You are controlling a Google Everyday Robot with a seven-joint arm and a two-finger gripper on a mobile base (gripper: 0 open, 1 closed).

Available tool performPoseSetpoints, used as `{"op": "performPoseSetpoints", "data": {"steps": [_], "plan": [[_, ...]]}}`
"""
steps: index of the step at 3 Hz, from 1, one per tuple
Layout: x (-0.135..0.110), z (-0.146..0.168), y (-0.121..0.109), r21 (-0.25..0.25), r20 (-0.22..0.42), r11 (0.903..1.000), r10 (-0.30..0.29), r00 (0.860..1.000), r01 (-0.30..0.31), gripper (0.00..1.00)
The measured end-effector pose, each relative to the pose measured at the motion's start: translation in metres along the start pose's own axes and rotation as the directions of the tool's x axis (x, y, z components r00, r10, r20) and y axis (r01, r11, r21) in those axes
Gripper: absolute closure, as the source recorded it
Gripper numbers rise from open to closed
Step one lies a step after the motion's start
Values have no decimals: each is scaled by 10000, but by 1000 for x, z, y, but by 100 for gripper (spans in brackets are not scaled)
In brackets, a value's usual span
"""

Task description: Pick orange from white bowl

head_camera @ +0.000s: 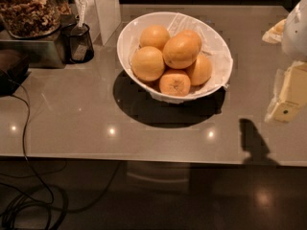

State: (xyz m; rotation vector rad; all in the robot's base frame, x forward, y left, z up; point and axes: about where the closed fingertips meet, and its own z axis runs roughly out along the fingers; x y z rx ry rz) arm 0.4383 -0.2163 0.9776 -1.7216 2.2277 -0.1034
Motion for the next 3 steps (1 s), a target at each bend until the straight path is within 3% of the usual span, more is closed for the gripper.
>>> {"op": "performPoseSetpoints", "data": {"steps": [2,3], "plan": [[-14,4,-12,53,364,9998,-200,9991,198,0],[-69,23,-43,-262,1397,9940,-1013,9850,1060,0]]}}
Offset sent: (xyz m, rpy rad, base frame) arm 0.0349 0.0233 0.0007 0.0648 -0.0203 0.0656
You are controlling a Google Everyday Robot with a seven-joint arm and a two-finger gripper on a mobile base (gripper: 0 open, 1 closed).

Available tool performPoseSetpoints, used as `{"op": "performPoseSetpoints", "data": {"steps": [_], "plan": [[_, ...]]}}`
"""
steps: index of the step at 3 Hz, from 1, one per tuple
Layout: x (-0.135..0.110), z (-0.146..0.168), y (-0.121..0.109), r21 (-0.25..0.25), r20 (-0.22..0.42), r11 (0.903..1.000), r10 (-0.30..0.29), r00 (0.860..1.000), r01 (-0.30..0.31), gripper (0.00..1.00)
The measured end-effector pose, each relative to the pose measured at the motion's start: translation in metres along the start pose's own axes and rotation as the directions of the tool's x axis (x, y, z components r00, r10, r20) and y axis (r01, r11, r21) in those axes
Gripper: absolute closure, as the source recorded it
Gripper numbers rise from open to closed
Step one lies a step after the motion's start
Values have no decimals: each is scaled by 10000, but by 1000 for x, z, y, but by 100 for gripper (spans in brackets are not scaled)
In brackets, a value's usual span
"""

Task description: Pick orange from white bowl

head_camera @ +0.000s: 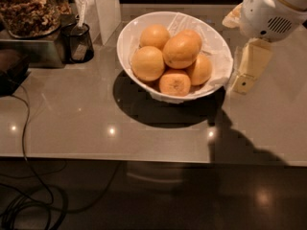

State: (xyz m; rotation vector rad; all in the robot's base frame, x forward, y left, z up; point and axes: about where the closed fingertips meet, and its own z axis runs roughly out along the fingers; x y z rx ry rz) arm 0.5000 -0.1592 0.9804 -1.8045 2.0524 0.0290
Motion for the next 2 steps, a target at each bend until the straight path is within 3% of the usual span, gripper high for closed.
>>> {"op": "performPoseSetpoints", "data": {"steps": [1,2], "plan": [[0,0,0,4,-2,10000,3,10000,-3,0],[-5,2,-22,233,398,9997,116,9991,-125,0]]}}
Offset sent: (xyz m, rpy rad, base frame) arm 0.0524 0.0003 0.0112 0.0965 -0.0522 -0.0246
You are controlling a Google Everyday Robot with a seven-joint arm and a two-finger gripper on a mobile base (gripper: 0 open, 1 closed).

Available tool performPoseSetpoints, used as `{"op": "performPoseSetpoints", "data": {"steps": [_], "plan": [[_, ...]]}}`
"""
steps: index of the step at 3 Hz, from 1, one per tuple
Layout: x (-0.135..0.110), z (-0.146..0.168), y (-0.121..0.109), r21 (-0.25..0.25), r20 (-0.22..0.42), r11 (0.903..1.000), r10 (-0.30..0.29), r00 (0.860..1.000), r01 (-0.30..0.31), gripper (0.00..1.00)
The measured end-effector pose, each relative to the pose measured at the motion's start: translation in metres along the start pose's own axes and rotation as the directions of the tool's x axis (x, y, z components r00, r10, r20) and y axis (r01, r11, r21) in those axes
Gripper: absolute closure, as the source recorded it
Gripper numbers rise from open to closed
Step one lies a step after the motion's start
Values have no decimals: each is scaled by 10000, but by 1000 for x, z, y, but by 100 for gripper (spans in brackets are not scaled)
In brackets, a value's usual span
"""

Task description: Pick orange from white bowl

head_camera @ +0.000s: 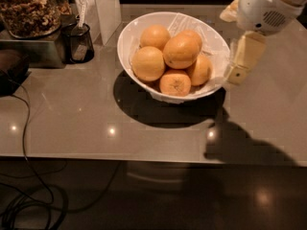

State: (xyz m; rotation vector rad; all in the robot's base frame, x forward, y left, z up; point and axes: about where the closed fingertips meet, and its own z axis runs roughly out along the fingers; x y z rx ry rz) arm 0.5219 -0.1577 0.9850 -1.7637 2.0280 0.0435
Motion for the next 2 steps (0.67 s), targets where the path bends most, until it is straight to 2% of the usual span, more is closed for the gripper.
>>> {"op": "performPoseSetpoints", "data": {"steps": [1,2], "plan": [[-25,16,-30,53,472,9992,-391,9981,389,0],[-28,16,-33,102,537,9991,-422,9977,417,0]]}}
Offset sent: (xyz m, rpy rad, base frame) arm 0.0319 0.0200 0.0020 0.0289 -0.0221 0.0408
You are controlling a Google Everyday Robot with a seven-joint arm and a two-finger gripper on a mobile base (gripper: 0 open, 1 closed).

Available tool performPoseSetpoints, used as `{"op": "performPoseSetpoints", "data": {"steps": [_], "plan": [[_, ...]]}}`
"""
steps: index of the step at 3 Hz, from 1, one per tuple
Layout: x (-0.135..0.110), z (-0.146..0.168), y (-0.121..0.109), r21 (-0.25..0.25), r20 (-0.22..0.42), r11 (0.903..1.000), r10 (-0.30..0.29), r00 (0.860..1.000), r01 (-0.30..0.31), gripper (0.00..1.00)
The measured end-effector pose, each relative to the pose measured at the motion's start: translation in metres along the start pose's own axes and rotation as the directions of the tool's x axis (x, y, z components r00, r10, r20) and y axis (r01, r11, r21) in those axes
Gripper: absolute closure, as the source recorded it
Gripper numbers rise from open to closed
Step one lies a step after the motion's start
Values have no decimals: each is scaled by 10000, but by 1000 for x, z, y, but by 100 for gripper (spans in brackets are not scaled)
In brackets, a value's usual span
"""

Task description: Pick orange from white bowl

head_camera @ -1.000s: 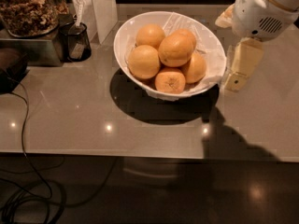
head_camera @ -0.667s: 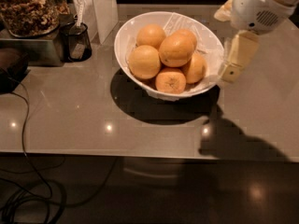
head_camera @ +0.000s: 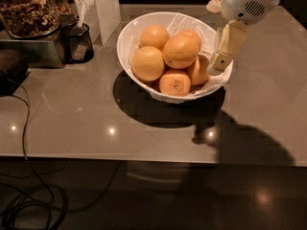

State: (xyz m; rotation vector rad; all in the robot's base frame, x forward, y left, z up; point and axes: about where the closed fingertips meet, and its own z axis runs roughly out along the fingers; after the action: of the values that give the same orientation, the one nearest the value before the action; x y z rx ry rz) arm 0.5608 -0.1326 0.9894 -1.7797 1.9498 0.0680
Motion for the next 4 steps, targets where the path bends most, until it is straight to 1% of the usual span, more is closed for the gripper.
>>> {"op": "performPoseSetpoints", "data": {"steps": [1,2,3,4], "plan": [[4,22,-2,-386,328,9983,446,9985,-433,0],[5,28,-3,-499,408,9974,548,9977,-528,12],[5,28,-3,-499,408,9974,548,9977,-527,34],[5,28,-3,-499,408,9974,545,9977,-525,33]]}}
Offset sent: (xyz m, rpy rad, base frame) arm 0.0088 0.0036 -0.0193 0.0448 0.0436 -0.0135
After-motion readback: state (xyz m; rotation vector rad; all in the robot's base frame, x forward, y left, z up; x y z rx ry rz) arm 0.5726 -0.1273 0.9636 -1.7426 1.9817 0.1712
